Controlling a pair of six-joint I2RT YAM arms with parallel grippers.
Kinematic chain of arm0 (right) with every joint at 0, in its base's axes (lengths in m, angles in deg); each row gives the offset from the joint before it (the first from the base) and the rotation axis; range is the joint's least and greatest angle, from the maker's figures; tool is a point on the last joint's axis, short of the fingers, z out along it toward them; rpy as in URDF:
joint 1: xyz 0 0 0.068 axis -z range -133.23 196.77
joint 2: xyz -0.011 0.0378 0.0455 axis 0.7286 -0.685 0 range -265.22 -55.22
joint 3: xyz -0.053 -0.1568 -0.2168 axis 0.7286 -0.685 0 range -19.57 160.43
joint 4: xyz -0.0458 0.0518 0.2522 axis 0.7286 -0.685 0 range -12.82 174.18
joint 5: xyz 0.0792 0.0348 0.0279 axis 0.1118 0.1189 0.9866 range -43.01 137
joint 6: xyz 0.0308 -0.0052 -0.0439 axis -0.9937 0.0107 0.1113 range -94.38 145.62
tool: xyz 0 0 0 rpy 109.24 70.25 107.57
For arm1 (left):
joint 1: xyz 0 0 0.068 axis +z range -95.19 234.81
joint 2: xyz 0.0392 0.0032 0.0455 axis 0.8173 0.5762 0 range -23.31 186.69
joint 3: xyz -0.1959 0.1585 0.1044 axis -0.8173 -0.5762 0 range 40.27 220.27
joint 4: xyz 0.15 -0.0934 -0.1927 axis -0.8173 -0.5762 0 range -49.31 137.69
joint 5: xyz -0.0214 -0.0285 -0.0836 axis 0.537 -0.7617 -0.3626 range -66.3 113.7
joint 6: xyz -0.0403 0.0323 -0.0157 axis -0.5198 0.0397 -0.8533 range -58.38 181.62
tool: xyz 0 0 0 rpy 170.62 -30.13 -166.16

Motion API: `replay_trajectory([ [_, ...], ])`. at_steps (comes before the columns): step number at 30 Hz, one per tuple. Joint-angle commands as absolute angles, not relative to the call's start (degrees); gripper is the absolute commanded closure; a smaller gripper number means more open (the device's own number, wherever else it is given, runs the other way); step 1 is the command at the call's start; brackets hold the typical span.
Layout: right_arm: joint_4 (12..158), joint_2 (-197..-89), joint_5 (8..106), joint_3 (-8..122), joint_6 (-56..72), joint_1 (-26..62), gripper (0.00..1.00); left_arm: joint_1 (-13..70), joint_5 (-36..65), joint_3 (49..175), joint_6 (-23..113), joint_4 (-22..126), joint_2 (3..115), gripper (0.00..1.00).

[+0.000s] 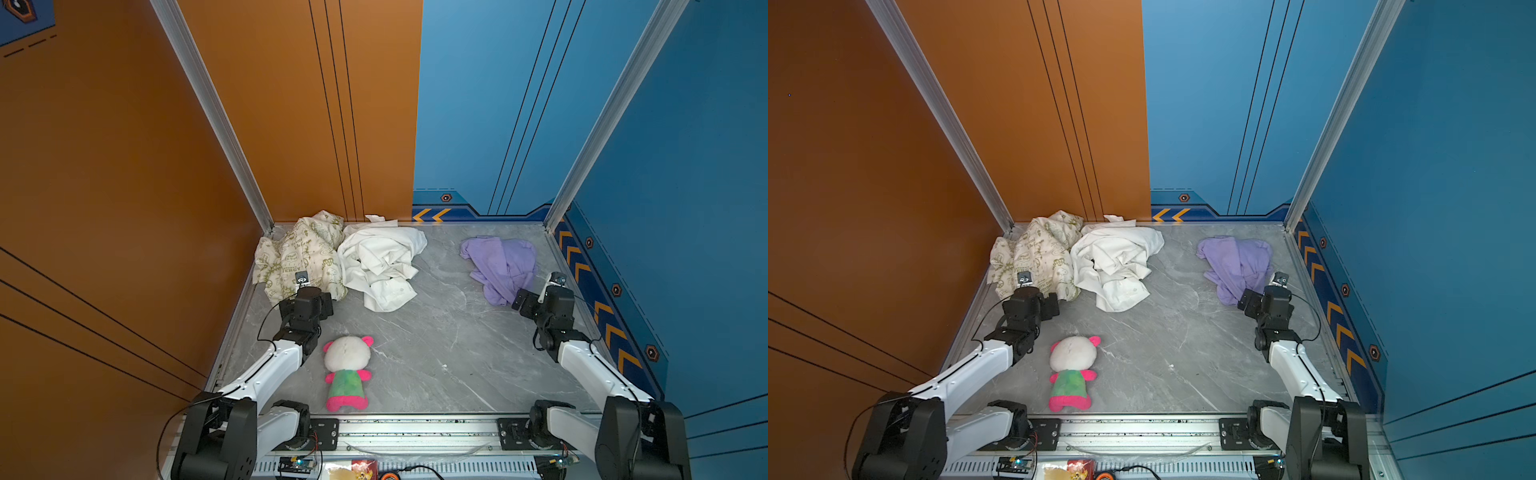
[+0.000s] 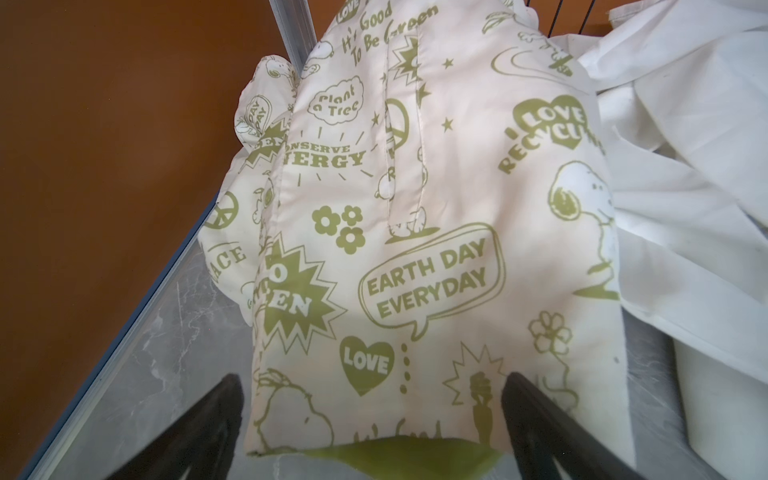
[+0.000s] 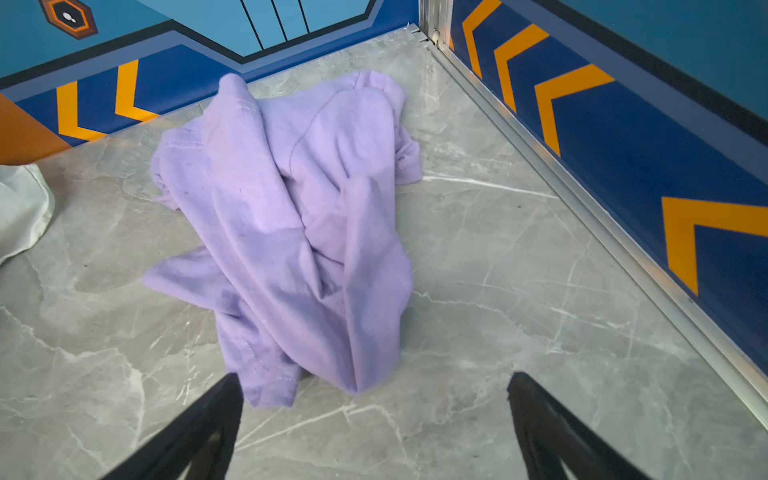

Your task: Pick out a specific cloth from the pile

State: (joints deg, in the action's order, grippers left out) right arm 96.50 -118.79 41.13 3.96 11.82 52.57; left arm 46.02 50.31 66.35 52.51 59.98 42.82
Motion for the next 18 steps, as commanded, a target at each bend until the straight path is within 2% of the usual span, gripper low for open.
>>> replay_trajectory([
  [1,108.3,-118.2,38.3,0.2,14.2,52.7,0.0,47.0,49.9,64.2,55.1,71.6,44.9,0.02],
  [10,118.6,-124.8,38.9,-1.7,15.5,52.6,0.0,48.6,47.0,64.3,55.8,82.3,54.9,0.02],
  [18,120.2,-129.1,41.3,0.8,18.0,50.5,0.0,49.7,42.5,66.5,60.3,83.6,58.1,0.02],
])
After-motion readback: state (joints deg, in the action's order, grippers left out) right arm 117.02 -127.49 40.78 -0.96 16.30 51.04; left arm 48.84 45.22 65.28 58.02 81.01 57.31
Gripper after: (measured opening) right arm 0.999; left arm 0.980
